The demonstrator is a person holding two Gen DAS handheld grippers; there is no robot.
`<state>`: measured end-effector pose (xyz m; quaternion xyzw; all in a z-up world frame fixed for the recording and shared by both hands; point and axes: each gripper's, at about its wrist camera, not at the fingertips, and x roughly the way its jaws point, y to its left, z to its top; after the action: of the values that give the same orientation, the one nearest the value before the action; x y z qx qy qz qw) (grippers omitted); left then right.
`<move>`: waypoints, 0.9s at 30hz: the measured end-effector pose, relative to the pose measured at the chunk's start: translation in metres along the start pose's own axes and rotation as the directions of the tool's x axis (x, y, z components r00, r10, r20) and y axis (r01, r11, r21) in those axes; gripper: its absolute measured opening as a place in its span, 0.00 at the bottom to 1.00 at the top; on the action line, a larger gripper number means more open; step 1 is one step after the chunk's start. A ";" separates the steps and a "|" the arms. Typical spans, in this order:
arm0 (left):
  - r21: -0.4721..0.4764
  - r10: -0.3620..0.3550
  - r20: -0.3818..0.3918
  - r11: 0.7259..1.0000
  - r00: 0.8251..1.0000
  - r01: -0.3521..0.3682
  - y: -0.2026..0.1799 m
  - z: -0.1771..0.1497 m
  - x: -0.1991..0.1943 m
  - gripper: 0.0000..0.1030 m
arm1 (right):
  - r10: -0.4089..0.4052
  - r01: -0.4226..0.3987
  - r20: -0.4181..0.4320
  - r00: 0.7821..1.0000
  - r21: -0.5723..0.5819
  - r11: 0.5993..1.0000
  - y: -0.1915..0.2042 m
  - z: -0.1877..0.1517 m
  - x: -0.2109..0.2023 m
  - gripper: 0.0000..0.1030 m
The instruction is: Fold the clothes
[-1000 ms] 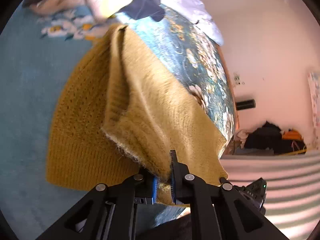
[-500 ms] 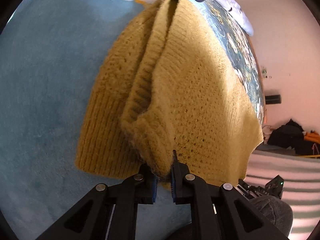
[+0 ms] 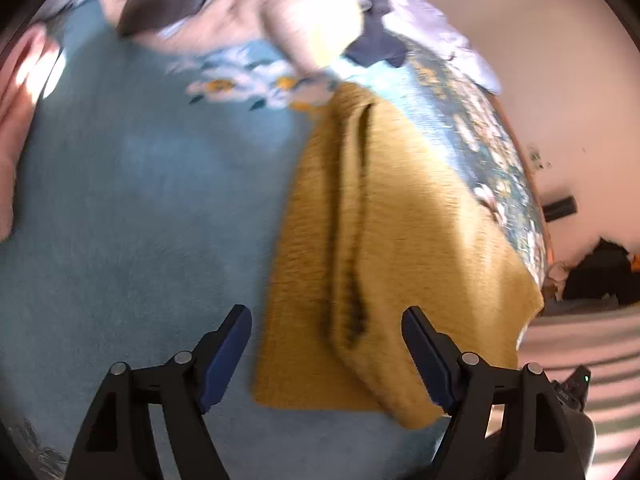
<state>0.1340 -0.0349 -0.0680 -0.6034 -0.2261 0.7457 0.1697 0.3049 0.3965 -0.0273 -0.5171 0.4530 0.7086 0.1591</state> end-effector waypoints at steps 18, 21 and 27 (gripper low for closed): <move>-0.098 -0.117 -0.010 0.988 0.993 0.115 -0.005 0.001 0.034 0.62 | 0.162 -0.160 -0.020 0.987 0.091 0.983 -0.001 -0.002 0.025 0.58; -0.139 -0.151 -0.039 0.980 0.988 0.145 0.004 -0.001 0.034 0.32 | 0.126 -0.123 -0.045 0.991 0.058 0.991 0.008 -0.005 0.030 0.29; -0.106 -0.153 -0.052 0.983 0.987 0.147 -0.016 0.009 0.018 0.23 | 0.172 -0.169 -0.056 0.984 0.054 0.984 0.025 0.001 0.022 0.19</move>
<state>0.1207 -0.0129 -0.0722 -0.6146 -0.3034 0.6999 0.2009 0.2774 0.3787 -0.0342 -0.4934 0.5175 0.6923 0.0968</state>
